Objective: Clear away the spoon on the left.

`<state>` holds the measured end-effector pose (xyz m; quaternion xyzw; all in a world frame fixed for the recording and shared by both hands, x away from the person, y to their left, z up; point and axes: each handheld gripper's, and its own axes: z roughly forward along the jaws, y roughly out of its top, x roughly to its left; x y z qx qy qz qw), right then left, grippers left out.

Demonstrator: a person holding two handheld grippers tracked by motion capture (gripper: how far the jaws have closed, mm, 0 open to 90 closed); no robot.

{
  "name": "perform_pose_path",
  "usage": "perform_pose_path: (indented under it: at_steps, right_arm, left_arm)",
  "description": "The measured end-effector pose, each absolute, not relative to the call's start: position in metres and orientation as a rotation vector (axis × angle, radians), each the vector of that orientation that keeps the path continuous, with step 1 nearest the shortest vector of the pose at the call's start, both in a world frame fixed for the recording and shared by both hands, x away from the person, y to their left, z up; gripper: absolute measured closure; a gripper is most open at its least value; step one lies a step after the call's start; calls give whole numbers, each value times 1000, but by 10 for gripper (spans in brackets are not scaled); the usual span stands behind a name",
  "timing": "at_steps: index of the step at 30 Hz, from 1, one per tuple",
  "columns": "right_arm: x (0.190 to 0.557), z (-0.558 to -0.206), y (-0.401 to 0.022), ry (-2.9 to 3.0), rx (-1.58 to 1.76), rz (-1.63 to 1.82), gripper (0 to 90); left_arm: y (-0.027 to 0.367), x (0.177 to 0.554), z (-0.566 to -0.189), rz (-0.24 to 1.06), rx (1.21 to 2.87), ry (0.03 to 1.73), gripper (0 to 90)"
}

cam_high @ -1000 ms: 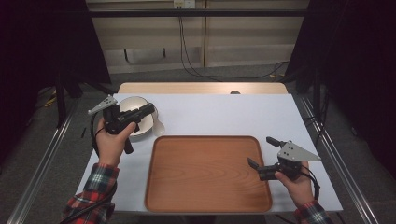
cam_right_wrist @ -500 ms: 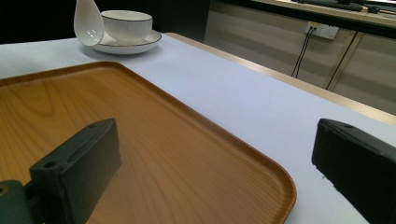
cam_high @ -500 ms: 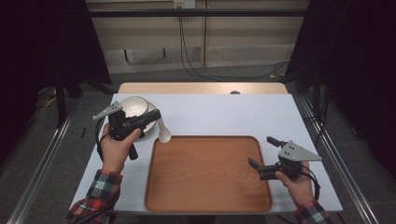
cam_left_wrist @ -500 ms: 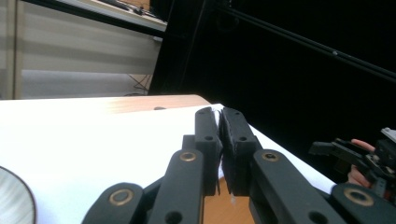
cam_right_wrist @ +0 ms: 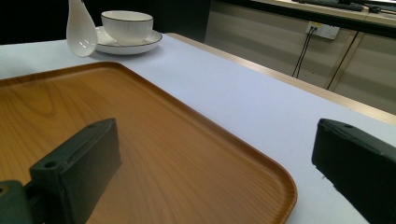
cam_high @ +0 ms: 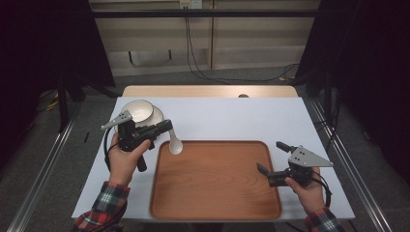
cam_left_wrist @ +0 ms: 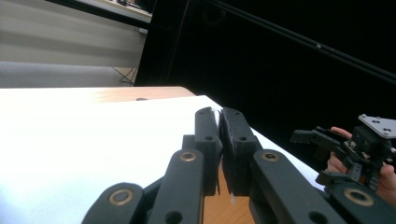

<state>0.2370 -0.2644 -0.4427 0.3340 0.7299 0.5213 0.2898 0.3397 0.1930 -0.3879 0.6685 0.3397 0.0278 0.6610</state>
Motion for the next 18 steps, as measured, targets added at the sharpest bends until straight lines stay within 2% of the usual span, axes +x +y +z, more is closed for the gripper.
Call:
perform_pose_path:
  at_steps: [18]
  right_arm:
    - [238,-444,-263,1955,885,1368,9]
  left_arm:
    - [181,330,-401,2,1562,745,857]
